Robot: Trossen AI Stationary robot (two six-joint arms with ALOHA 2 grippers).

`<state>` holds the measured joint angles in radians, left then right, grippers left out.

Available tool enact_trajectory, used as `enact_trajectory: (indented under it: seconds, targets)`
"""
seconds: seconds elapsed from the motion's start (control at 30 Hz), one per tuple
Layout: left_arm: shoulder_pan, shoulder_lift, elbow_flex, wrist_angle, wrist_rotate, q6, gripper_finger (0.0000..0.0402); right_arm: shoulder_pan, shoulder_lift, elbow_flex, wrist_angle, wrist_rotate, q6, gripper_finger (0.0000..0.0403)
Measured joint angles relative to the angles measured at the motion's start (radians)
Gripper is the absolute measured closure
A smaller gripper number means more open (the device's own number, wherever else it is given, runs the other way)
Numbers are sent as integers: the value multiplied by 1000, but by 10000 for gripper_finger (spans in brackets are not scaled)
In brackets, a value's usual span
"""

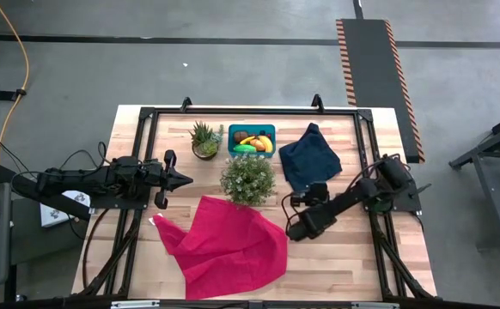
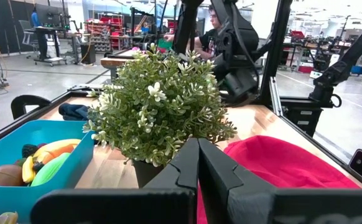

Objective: Pick and placing Produce into tupperware
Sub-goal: Put the blueberry into the blue bin

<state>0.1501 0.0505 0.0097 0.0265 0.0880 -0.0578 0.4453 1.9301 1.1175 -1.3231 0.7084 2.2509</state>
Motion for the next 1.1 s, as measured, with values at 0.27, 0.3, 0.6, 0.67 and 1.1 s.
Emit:
enact_trajectory:
  seconds: [0.27,0.3,0.6,0.67,1.1]
  targets:
    - [0,0,0,0,0,0,401,130,1,0,-9,-128,-32,355]
    - [0,0,0,0,0,0,401,145,1,0,-19,-162,-34,355]
    - [0,0,0,0,0,0,401,244,-58,0,-54,-316,-139,329]
    - [0,0,0,0,0,0,401,253,-85,0,-55,-315,-139,319]
    - [0,0,0,0,0,0,401,233,-146,-19,-15,-286,-165,289]
